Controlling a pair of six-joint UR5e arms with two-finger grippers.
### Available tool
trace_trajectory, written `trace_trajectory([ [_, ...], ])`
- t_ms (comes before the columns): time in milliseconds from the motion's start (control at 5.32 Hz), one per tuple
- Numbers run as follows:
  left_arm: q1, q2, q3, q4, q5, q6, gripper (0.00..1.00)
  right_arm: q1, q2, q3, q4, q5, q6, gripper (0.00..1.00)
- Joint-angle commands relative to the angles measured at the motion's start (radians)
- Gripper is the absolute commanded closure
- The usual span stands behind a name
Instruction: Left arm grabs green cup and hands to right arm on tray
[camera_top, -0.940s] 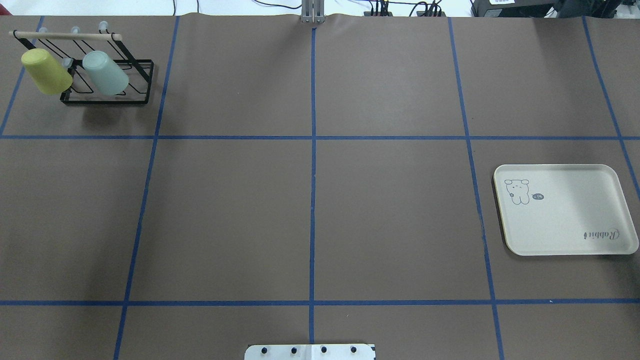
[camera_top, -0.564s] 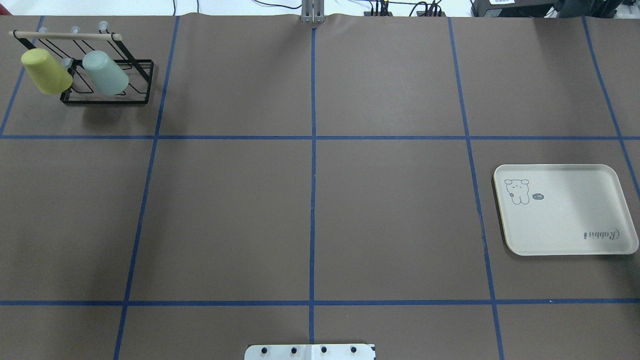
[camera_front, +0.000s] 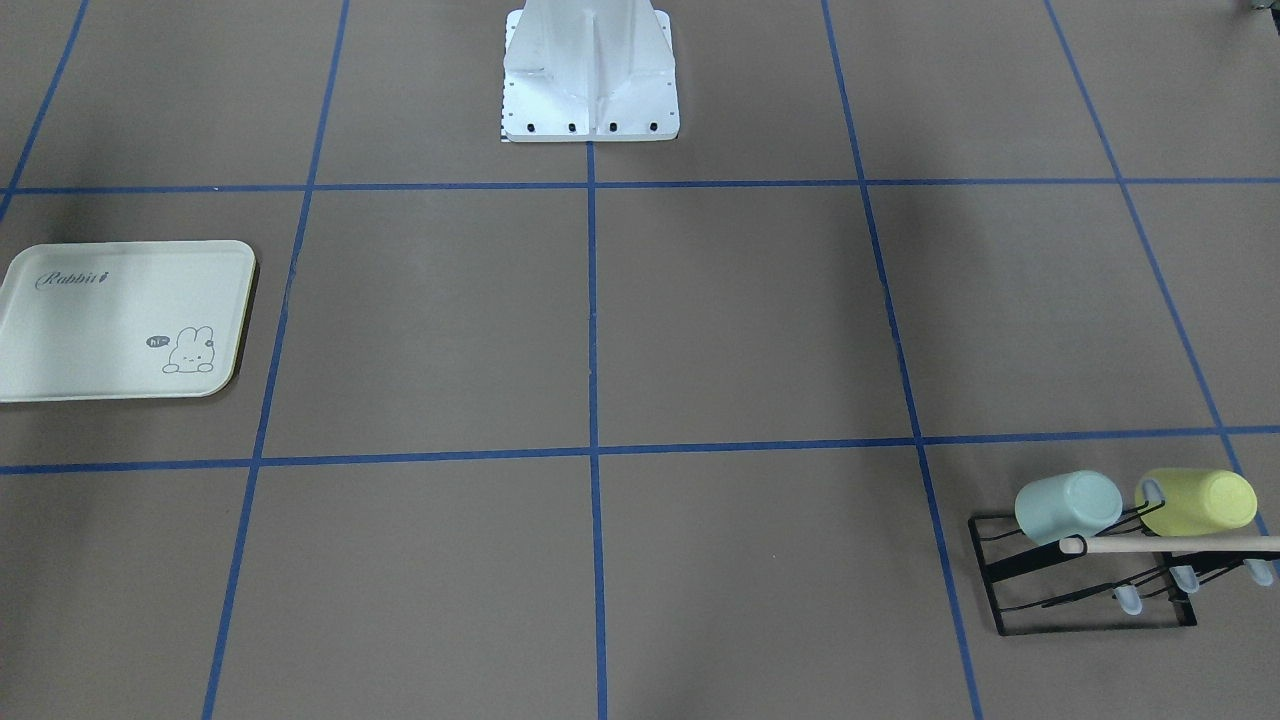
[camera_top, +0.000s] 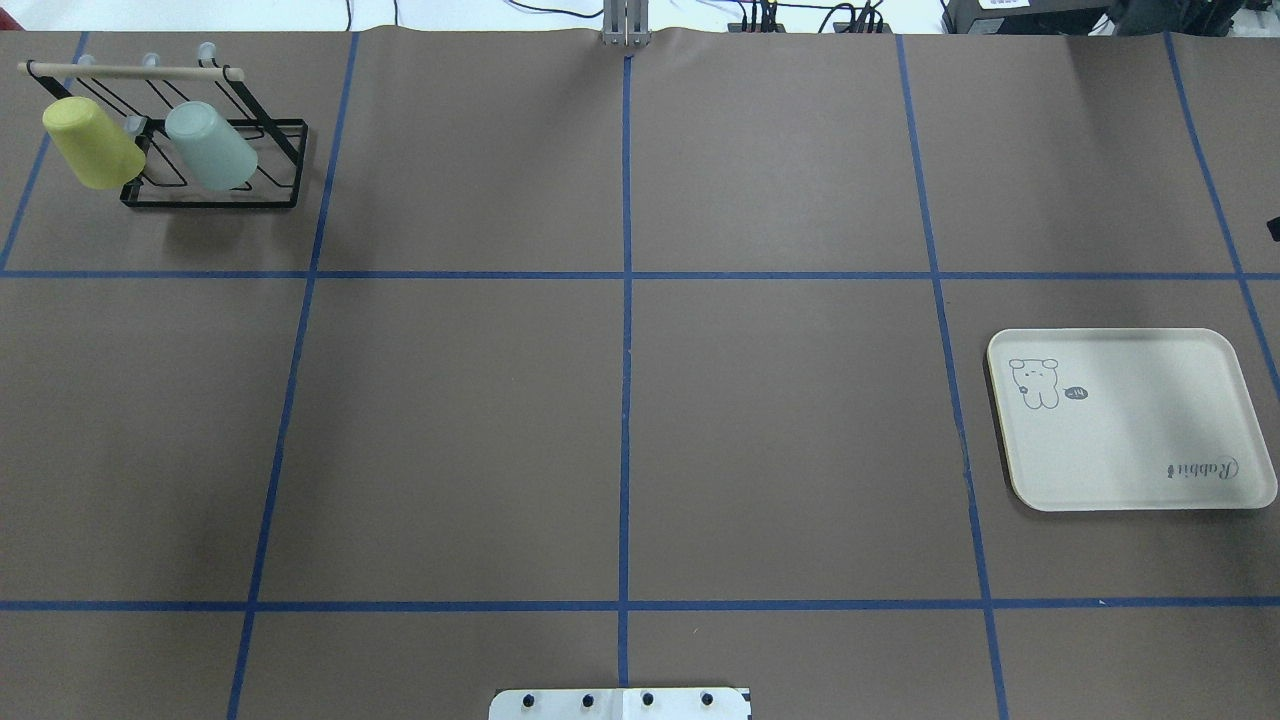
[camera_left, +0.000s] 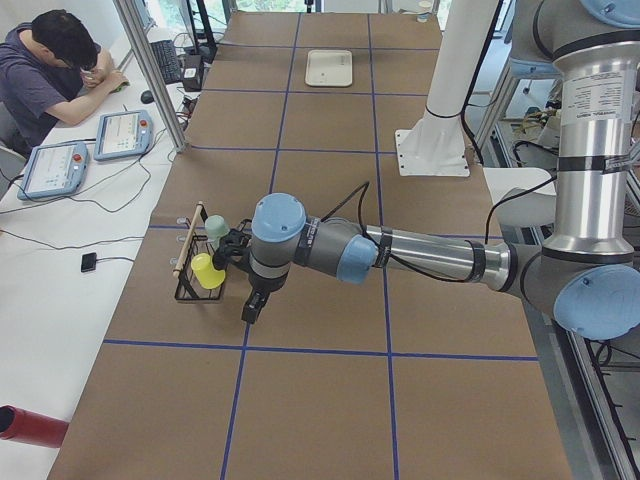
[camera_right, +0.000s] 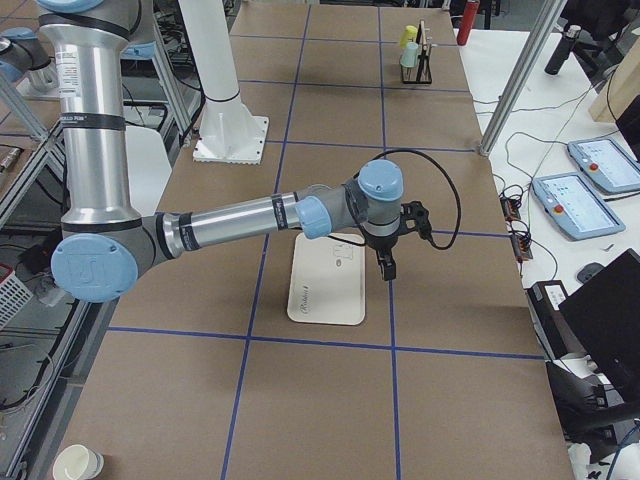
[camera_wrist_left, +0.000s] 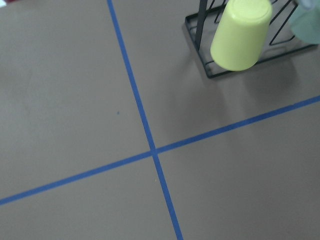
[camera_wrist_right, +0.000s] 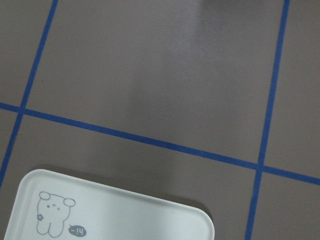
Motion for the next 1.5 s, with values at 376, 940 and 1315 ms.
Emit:
trace_trajectory([
  [376, 0.099, -0.128, 0.096, -0.119, -0.070, -0.002, 0.00, -0.074, 0.056, 0.001, 0.083, -0.019, 0.012, 0.00],
  [940, 0.185, -0.350, 0.199, -0.111, -0.040, -0.410, 0.00, -0.089, 0.061, 0.000, 0.082, -0.019, 0.014, 0.00],
  [1315, 0.285, -0.424, 0.245, -0.105, 0.108, -0.518, 0.00, -0.091, 0.061, 0.000, 0.083, -0.021, 0.012, 0.00],
])
